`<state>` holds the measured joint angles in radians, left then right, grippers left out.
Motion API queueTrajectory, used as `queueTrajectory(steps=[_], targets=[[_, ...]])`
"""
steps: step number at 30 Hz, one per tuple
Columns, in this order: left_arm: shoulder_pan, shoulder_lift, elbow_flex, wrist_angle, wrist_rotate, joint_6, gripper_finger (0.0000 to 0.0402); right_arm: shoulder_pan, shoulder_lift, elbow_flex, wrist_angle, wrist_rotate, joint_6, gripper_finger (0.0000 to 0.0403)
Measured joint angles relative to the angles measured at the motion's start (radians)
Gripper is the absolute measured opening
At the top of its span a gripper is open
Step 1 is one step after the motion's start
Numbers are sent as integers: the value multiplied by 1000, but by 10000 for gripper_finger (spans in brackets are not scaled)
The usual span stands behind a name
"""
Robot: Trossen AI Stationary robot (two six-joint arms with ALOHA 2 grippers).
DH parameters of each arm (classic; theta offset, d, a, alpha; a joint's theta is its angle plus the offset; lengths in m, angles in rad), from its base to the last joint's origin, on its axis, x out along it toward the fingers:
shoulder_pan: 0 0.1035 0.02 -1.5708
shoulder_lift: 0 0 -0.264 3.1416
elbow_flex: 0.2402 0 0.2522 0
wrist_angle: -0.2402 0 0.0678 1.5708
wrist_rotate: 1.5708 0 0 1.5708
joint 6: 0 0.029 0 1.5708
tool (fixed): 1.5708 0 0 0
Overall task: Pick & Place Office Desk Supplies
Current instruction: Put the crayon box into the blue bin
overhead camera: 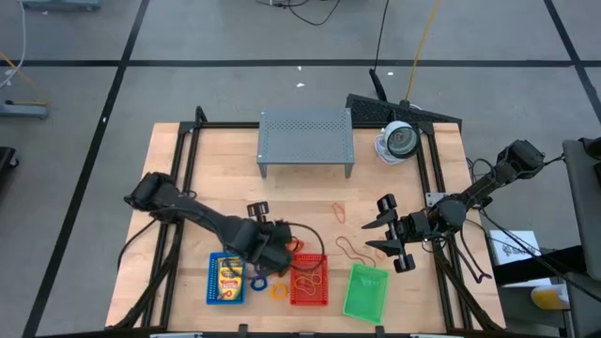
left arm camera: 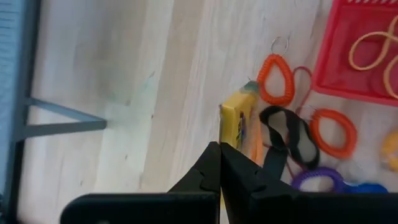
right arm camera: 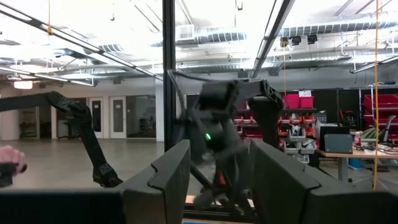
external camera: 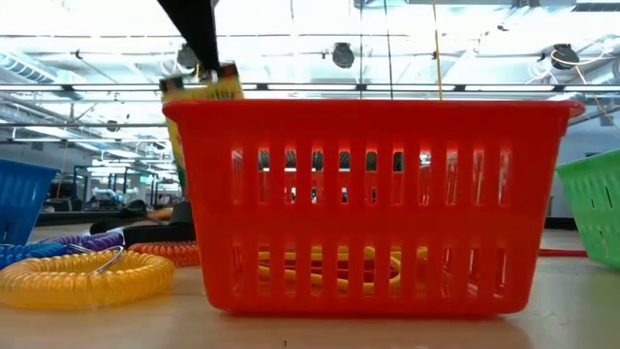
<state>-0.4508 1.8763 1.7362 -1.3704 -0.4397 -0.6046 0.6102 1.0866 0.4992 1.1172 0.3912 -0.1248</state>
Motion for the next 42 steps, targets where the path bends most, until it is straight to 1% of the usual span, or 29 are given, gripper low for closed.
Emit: queueTrajectory(steps=[6,11,15,23,30,33,36,42], targets=[[-68,-1,162,-193,-26,-102,2,0,0,0,0,0,0,155],[-136,-9,254,-200,-17,-148,2,0,0,0,0,0,0,155],[-186,-15,297,-202,68,-198,3,0,0,0,0,0,0,155],[-274,-26,300,-202,241,-336,2,0,0,0,0,0,0,155],[-322,-26,291,-199,257,-398,2,0,0,0,0,0,7,155],[-324,-26,256,-200,263,-409,1,0,0,0,0,0,8,155],[-324,-26,204,-200,296,-421,1,0,0,0,4,0,8,155],[-324,-32,67,-199,334,-426,1,0,0,0,4,0,8,155]])
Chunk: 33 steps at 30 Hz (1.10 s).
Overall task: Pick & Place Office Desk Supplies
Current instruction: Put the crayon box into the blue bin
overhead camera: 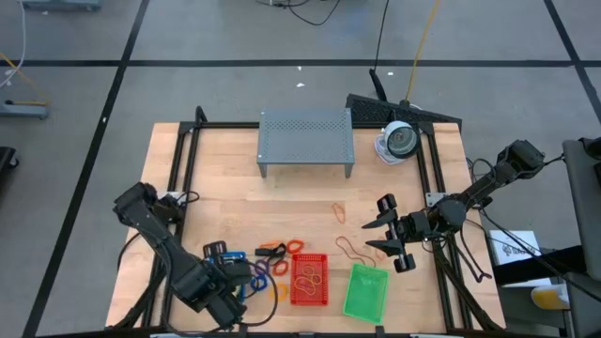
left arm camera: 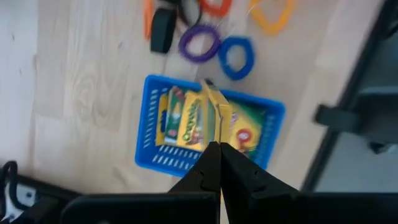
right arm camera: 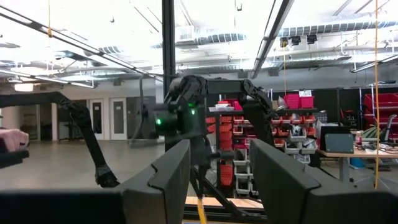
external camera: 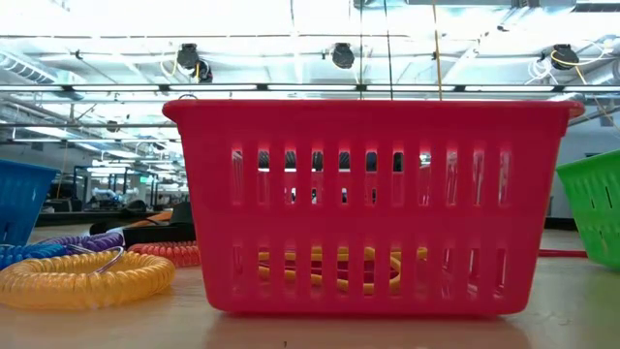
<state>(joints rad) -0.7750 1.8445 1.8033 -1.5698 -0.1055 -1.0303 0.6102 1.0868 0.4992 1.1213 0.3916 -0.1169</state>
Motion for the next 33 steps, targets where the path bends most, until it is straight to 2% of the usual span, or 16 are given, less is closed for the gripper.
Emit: queueTrajectory(steps=[7,10,14,21,33], targets=[[-19,-80,-188,-5,-1,-88,1,0,0,0,3,0,0,155],[-27,-115,-230,-1,1,-115,1,0,0,0,3,0,0,155],[-33,-152,-239,0,-2,-135,0,0,0,0,3,0,0,155],[-33,-184,-239,-2,-74,-155,0,0,0,0,3,0,0,155],[-50,-106,-239,-3,-79,-151,0,0,0,0,3,0,0,155]])
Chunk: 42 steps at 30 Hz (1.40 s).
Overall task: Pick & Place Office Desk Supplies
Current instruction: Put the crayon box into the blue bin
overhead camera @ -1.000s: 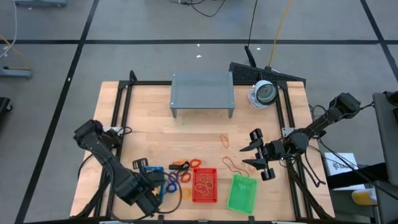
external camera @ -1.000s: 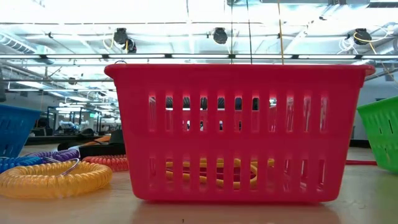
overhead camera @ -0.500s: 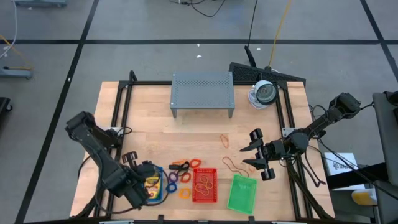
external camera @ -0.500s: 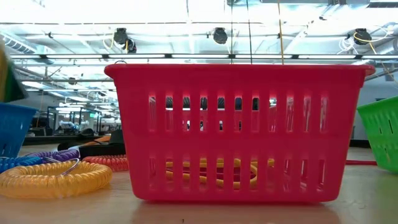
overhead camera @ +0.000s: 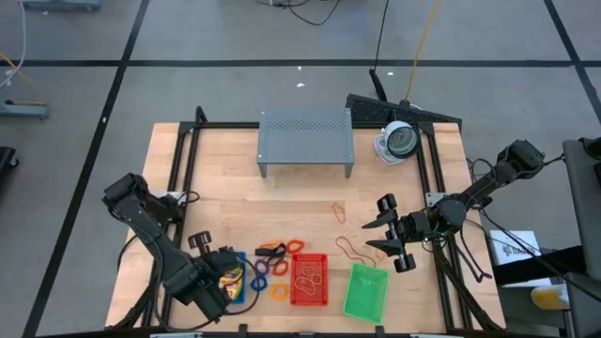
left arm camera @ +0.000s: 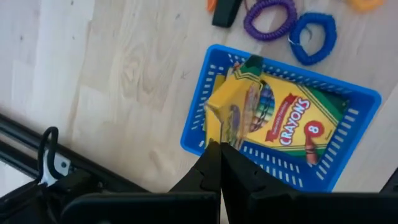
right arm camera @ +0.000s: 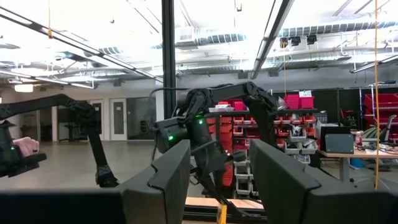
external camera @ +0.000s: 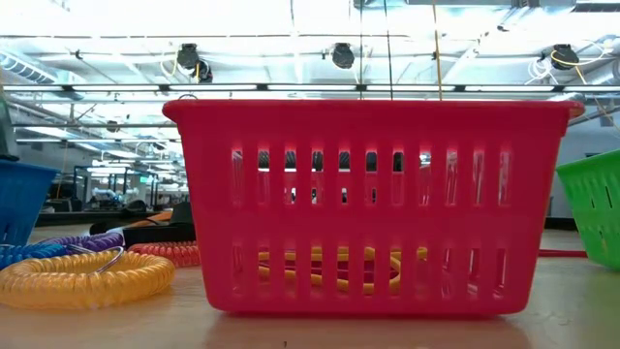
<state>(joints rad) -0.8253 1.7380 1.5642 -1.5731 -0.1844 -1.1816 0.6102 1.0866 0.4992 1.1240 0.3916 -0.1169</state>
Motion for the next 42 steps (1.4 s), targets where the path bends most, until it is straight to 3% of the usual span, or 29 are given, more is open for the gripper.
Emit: queueTrajectory(steps=[42], targets=[[5,-39,0,2,1,35,0,0,0,0,0,0,0,155]])
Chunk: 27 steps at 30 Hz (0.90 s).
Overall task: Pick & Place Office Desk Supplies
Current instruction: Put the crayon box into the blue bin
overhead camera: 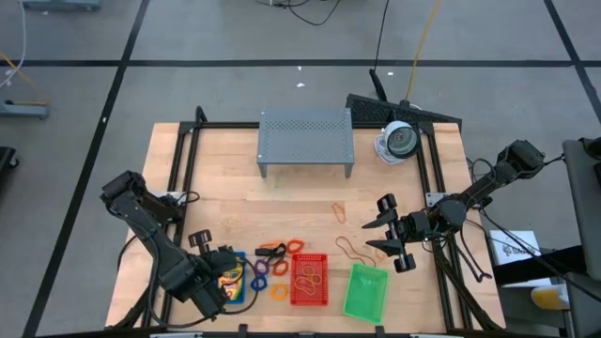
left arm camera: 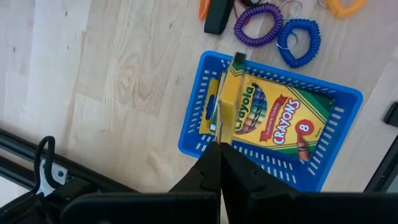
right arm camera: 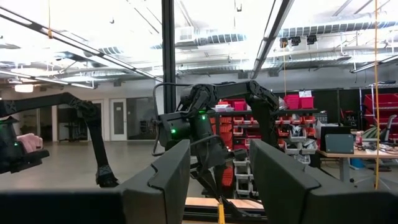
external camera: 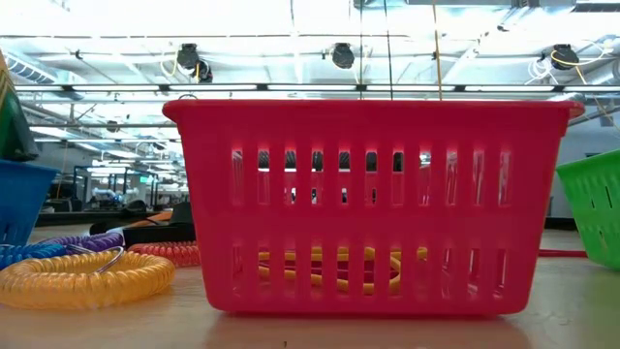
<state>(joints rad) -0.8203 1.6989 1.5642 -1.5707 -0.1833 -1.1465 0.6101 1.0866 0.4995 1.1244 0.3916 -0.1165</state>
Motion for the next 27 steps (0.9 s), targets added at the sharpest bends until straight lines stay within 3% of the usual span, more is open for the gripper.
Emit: queueTrajectory(steps=[9,18,27], targets=[[-1,0,0,0,0,23,0,0,0,0,0,0,0,155],[-5,0,-124,-3,64,2,0,0,0,0,0,0,0,155],[2,-14,-127,2,82,23,0,0,0,0,0,0,0,155]])
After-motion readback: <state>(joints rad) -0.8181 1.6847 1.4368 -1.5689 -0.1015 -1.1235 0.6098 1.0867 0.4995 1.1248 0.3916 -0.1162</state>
